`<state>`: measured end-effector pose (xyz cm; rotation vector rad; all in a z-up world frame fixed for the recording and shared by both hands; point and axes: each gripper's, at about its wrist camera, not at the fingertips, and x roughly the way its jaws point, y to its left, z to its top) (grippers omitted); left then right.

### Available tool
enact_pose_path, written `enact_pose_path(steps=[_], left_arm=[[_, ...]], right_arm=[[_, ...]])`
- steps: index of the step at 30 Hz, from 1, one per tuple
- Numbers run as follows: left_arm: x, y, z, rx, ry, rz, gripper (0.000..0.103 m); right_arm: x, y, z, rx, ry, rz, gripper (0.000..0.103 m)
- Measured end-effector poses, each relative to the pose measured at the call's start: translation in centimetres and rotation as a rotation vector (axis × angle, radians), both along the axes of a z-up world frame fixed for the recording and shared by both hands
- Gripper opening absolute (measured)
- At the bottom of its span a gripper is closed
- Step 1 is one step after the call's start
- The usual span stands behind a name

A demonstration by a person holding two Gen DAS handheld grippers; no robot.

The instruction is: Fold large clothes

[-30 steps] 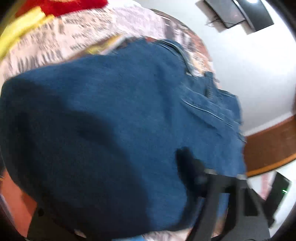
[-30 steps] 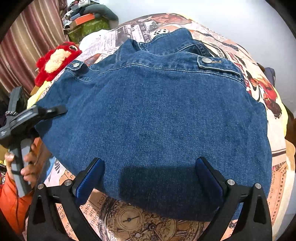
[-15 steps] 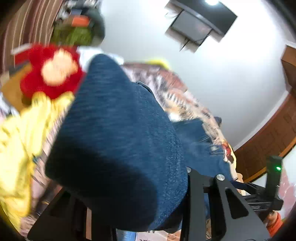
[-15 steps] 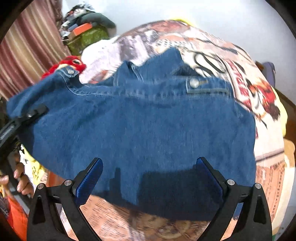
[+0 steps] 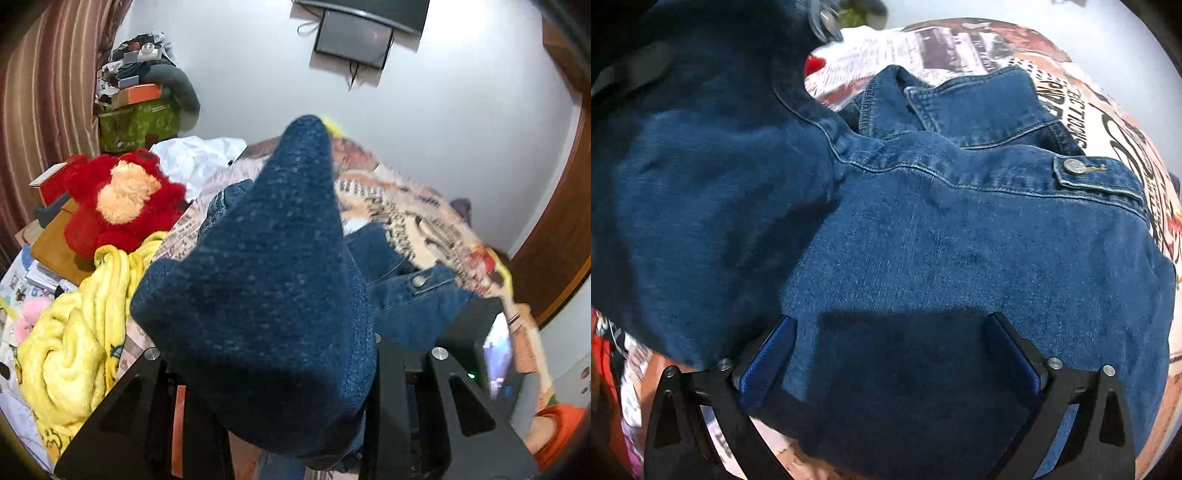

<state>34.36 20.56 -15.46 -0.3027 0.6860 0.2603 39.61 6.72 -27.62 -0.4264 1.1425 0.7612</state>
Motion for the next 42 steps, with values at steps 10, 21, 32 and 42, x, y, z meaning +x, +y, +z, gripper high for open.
enact_pose_path(steps=[10, 21, 32, 42], left_arm=[[2.9, -5.6, 4.0, 0.133, -0.056, -0.094, 0.03], [6.3, -20.3, 3.6, 0.268, -0.061, -0.485, 0.029], [4.4, -24.0, -3.9, 0.255, 0.183, -0.687, 0.053], [-0.5, -21.8, -0.8, 0.178, 0.132, -0.668, 0.087]], right_arm=[[0.9, -8.8, 3.9, 0.128, 0.096, -0.097, 0.102], [1.4, -27.9, 6.4, 0.178, 0.069, -0.501, 0.102], [-1.5, -33.5, 8.2, 0.258, 0.062, -0.596, 0.102], [-2.1, -30.9, 11.8, 0.328, 0.012, -0.535, 0.102]])
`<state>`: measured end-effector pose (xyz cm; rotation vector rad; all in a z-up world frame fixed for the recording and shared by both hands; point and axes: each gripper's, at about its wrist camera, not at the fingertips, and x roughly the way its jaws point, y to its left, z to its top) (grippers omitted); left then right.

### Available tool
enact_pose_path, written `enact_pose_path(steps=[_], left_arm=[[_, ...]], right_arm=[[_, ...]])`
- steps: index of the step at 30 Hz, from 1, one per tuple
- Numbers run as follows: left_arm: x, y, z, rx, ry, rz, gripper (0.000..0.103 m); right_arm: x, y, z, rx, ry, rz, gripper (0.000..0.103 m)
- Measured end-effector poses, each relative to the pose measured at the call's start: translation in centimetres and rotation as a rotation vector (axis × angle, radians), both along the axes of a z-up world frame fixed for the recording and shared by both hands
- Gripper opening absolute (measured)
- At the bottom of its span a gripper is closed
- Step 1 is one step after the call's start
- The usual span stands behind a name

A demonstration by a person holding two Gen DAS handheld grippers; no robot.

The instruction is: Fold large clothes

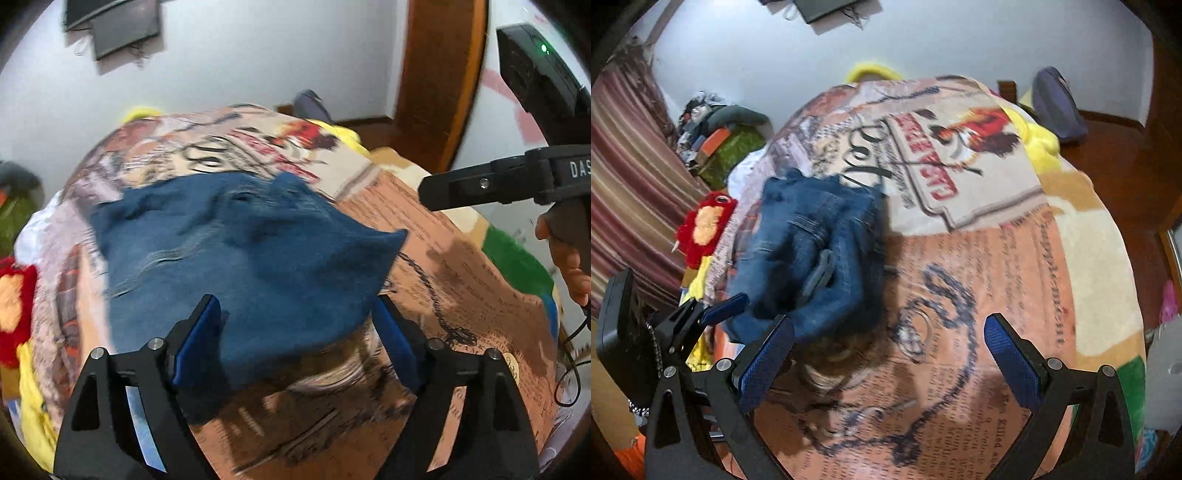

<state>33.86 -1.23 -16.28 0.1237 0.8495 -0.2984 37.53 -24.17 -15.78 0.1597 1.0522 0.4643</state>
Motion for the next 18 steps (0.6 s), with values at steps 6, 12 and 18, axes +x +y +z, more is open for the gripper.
enact_pose_path(steps=[6, 12, 18], left_arm=[[-0.9, 7.0, 1.9, 0.001, -0.051, 0.187, 0.095], [0.2, 13.9, 0.1, -0.072, 0.027, 0.372, 0.096], [1.7, 14.7, -5.3, -0.082, 0.163, 0.395, 0.098]], right_arm=[[0.5, 4.1, 1.9, 0.054, -0.052, 0.085, 0.102], [1.4, 9.0, 0.3, 0.041, -0.021, 0.182, 0.102], [3.7, 12.3, -4.2, -0.03, 0.075, 0.229, 0.102]])
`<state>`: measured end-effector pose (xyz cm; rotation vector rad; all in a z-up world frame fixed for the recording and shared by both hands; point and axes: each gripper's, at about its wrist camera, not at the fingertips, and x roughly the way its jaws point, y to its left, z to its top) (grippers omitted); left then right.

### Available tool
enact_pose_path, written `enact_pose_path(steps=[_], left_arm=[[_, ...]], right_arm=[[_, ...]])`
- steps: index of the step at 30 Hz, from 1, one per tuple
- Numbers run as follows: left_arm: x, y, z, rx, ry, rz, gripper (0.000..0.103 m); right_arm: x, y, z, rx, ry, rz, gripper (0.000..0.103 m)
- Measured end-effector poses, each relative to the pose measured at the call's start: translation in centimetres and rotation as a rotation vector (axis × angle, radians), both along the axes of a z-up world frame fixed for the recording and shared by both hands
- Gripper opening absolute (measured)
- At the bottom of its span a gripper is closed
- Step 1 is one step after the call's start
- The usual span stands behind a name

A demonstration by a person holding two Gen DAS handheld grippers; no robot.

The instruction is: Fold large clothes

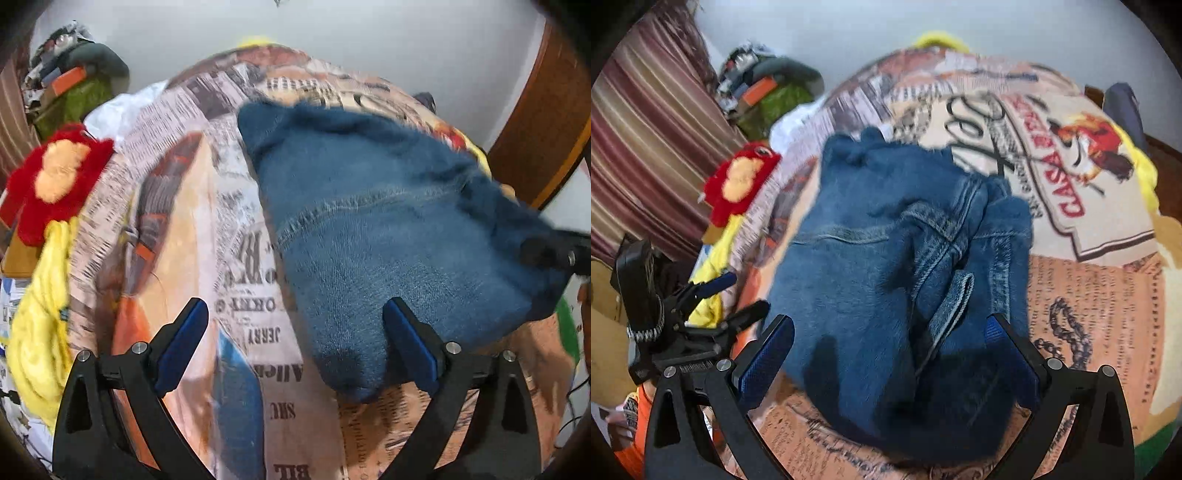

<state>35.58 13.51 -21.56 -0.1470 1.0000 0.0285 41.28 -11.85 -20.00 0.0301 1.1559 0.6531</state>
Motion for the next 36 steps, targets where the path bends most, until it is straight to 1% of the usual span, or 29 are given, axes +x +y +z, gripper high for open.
enact_pose_path(steps=[2, 5, 6, 7, 8, 9, 10, 12, 13, 14, 15, 17, 18, 19, 21, 23, 25, 27, 30, 34, 36], left_arm=[[-0.2, -0.5, -0.5, 0.024, -0.019, -0.003, 0.102], [-0.3, -0.9, -0.6, 0.054, -0.028, -0.022, 0.102], [-0.2, -1.0, -0.8, 0.058, -0.025, -0.026, 0.102], [-0.3, -1.1, -0.9, 0.061, -0.024, -0.029, 0.102], [-0.3, -1.2, -1.0, 0.064, -0.023, -0.033, 0.102], [-0.3, -1.2, -1.1, 0.065, -0.024, -0.037, 0.102], [-0.4, -1.2, -1.2, 0.06, -0.025, -0.037, 0.102], [-0.5, -1.0, -1.2, 0.043, -0.022, -0.035, 0.102], [-0.5, -1.0, -1.3, 0.037, -0.02, -0.032, 0.102], [-0.6, -1.0, -1.4, 0.04, -0.018, -0.027, 0.102], [-0.7, -1.0, -1.5, 0.048, -0.019, -0.021, 0.102], [-0.9, -0.8, -1.4, 0.045, -0.021, -0.018, 0.102], [-1.0, -0.7, -1.3, 0.036, -0.017, -0.018, 0.102], [-1.0, -0.7, -1.1, 0.033, -0.015, -0.02, 0.102], [-1.0, -0.7, -0.6, 0.041, -0.013, -0.027, 0.102], [-0.8, -0.8, 0.1, 0.066, -0.018, -0.027, 0.102], [-0.6, -0.7, 1.3, 0.092, -0.053, -0.018, 0.102], [-0.1, -0.5, 2.6, 0.092, -0.091, -0.016, 0.102], [1.1, -0.4, 4.1, 0.088, -0.127, -0.023, 0.102], [3.7, -0.7, 4.5, 0.104, -0.13, -0.042, 0.102], [5.0, -1.1, 4.1, 0.104, -0.116, -0.069, 0.102]], right_arm=[[1.1, 0.0, -1.2, -0.021, 0.021, -0.005, 0.102], [2.5, -1.0, -2.3, 0.01, 0.058, -0.019, 0.099], [3.0, -1.6, -2.6, 0.031, 0.08, -0.024, 0.094], [3.4, -2.2, -2.7, 0.047, 0.094, -0.028, 0.086], [3.7, -3.1, -2.8, 0.068, 0.107, -0.034, 0.081], [4.0, -3.8, -2.8, 0.082, 0.115, -0.035, 0.072], [4.2, -4.5, -2.8, 0.097, 0.123, -0.036, 0.069], [4.5, -6.2, -2.9, 0.141, 0.145, -0.043, 0.069], [4.5, -7.0, -2.9, 0.121, 0.135, -0.065, 0.069], [4.4, -8.0, -2.9, 0.029, 0.08, -0.116, 0.073], [4.4, -8.8, -2.8, -0.104, 0.003, -0.188, 0.075], [4.2, -10.1, -2.8, -0.301, -0.097, -0.273, 0.075], [4.2, -11.1, -3.0, -0.34, -0.095, -0.276, 0.075], [4.2, -12.0, -3.2, -0.323, -0.066, -0.27, 0.075], [4.0, -13.7, -3.0, -0.24, 0.015, -0.277, 0.075], [3.7, -14.2, -2.1, -0.198, 0.018, -0.284, 0.075], [3.3, -13.5, -0.7, -0.178, -0.021, -0.269, 0.075], [3.2, -11.8, 0.9, -0.139, -0.059, -0.236, 0.078], [3.4, -8.7, 2.6, -0.073, -0.088, -0.177, 0.083], [3.6, -4.5, 3.7, -0.016, -0.092, -0.088, 0.089], [4.0, -2.1, 3.3, -0.009, -0.077, -0.035, 0.089]])
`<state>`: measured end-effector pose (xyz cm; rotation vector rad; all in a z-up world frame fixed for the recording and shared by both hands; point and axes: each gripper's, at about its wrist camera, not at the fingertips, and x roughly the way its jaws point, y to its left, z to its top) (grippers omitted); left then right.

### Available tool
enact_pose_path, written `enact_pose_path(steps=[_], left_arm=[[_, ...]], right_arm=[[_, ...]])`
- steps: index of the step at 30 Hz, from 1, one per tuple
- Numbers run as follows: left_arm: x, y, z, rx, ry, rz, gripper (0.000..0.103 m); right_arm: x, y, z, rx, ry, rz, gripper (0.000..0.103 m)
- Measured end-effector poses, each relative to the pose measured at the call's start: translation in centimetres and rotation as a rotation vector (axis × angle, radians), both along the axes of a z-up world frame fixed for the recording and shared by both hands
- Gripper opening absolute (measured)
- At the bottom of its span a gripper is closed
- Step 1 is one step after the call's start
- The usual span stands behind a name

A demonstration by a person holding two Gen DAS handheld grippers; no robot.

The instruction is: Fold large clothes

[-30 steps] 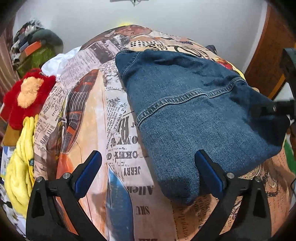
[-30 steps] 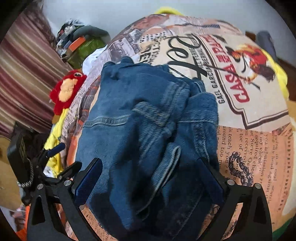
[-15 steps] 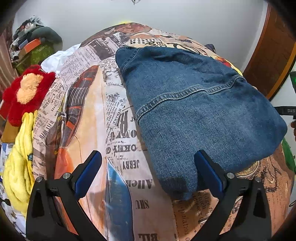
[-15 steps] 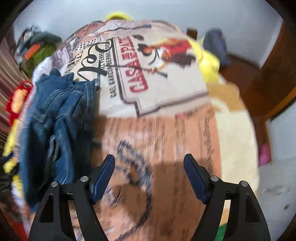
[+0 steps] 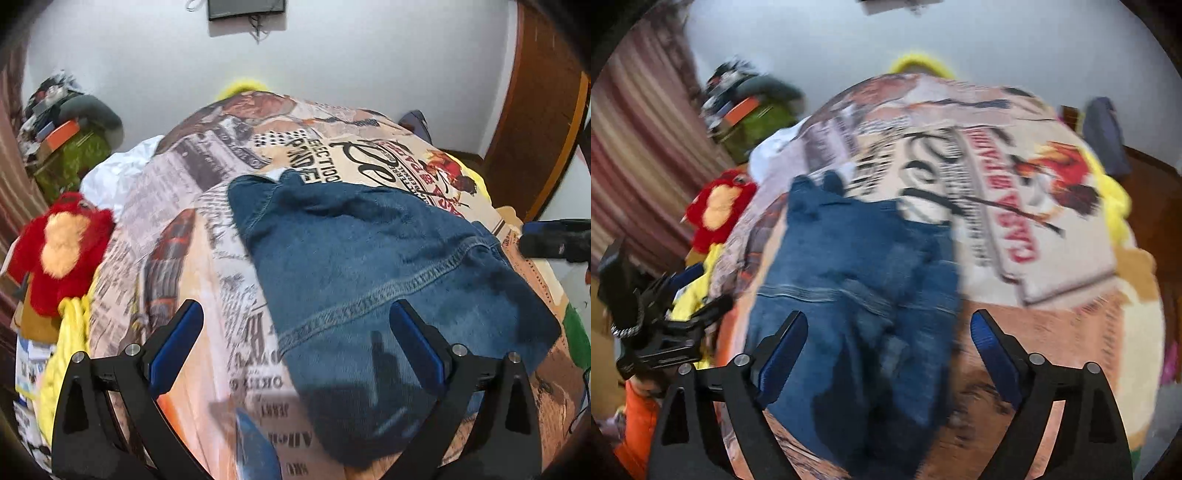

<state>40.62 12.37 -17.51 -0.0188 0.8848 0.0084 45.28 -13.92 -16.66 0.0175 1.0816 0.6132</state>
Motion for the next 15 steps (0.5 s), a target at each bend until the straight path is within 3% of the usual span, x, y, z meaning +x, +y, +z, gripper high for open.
enact_pose_path(steps=[4, 8, 11, 15], left_arm=[[3.0, -1.2, -1.9, -0.005, 0.065, -0.054, 0.102], [6.0, -2.3, -3.8, 0.03, 0.097, -0.1, 0.102], [8.1, -2.3, -4.9, 0.061, 0.115, -0.078, 0.102], [10.9, -1.0, -5.6, -0.015, 0.135, -0.015, 0.102]], right_arm=[[1.1, 3.0, -2.0, -0.07, 0.018, 0.059, 0.089], [3.0, 4.1, -4.1, -0.165, -0.049, 0.071, 0.089], [4.3, 3.8, -4.9, -0.218, -0.087, 0.088, 0.09], [6.1, 3.0, -5.9, -0.188, -0.062, 0.096, 0.091]])
